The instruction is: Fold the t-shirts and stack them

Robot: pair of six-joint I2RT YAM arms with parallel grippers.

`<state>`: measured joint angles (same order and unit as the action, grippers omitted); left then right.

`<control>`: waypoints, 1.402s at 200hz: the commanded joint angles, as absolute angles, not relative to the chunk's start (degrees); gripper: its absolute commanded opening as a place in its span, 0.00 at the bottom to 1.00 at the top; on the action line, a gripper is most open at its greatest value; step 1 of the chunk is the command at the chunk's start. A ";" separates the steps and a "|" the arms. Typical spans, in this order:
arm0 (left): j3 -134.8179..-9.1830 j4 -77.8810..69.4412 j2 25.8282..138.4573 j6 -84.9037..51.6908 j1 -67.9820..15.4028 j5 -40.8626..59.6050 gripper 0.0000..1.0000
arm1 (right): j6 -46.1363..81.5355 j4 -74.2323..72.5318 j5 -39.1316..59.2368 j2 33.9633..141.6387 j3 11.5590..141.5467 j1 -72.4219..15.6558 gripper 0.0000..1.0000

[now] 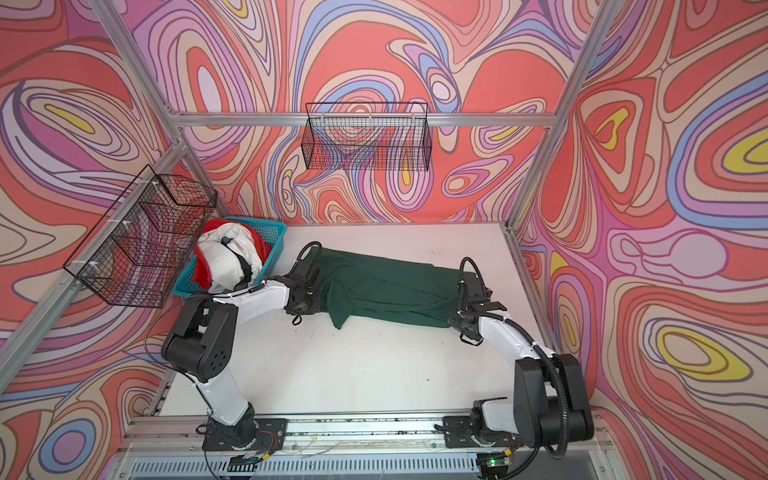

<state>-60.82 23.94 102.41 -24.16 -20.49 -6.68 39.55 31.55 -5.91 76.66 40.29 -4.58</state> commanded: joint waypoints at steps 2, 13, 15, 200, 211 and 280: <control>-62.15 26.07 101.96 -23.82 -19.72 -7.82 0.17 | 40.53 29.72 -5.59 76.55 39.55 -4.48 0.30; -62.05 26.10 101.73 -23.78 -19.53 -7.99 0.17 | 40.11 29.23 -5.97 76.14 39.43 -4.48 0.31; -62.05 26.17 101.70 -23.81 -19.52 -7.99 0.17 | 40.02 29.02 -5.98 76.08 39.41 -4.48 0.31; -63.64 28.06 102.04 -24.41 -16.44 -7.31 0.00 | 40.62 22.21 -3.16 73.02 36.62 -2.50 0.54; -63.72 27.93 102.13 -24.52 -16.38 -7.14 0.00 | 41.07 21.57 -2.47 73.12 36.09 -2.48 0.52; -63.72 27.95 101.95 -24.43 -16.43 -7.07 0.00 | 42.14 18.33 -1.69 77.14 34.37 -2.37 0.51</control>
<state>-62.48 26.37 102.39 -24.21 -16.82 -6.26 41.12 20.60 -1.83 75.29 35.27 -2.68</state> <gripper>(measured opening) 0.048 0.520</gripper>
